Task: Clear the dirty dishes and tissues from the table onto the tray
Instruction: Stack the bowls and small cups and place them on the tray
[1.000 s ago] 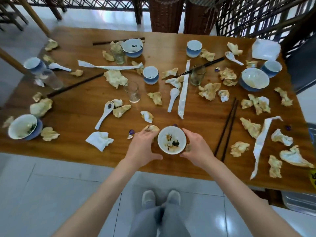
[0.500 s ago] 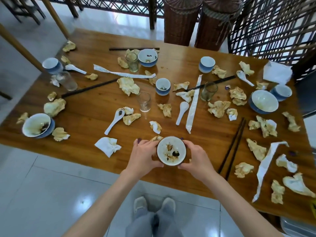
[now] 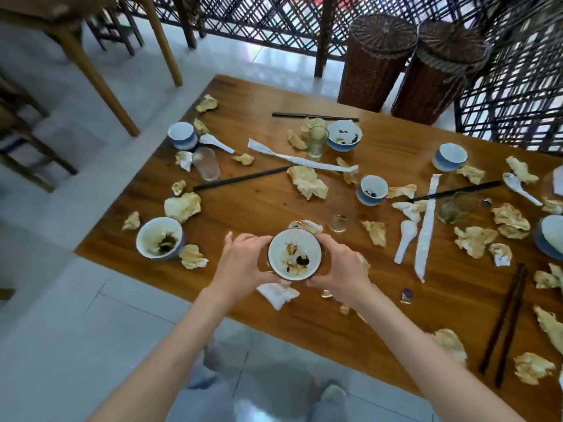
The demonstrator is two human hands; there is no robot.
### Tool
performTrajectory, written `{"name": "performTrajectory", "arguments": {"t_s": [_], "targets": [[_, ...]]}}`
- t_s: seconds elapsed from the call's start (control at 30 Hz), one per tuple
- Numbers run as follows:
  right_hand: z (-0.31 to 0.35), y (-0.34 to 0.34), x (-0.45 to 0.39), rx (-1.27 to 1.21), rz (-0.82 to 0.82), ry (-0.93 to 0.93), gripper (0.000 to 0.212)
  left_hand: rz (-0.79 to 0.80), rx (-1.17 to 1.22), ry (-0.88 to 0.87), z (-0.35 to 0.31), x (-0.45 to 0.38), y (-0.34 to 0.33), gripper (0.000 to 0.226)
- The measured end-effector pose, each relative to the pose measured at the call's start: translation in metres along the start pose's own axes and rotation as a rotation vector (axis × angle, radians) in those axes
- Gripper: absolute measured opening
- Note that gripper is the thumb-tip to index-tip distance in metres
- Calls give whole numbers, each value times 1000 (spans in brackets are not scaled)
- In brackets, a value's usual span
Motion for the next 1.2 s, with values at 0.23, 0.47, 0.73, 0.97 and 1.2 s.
{"name": "performTrajectory", "arguments": {"t_s": [0.23, 0.47, 0.73, 0.97, 1.2], "targets": [[111, -55, -30, -107, -17, -71, 90, 81, -31, -51, 100, -8, 83, 84], [197, -86, -56, -178, -61, -159, 90, 113, -68, -128, 167, -17, 145, 80], [232, -115, -70, -206, -36, -220, 86, 152, 72, -114, 212, -20, 162, 78], [240, -133, -72, -216, 11, -249, 86, 247, 123, -61, 239, -19, 148, 84], [241, -143, -75, -235, 50, -270, 84, 301, 210, -8, 251, -18, 141, 84]]}}
Point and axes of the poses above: each hand's wrist, its own x-axis away from the middle knuckle, its own y-axis out of the back of the hand, z = x × y, the point moved 9 cm from there along -x, towards the middle knuckle, and after that the axes turned 12 degrees about x, right-handed, at the moved point
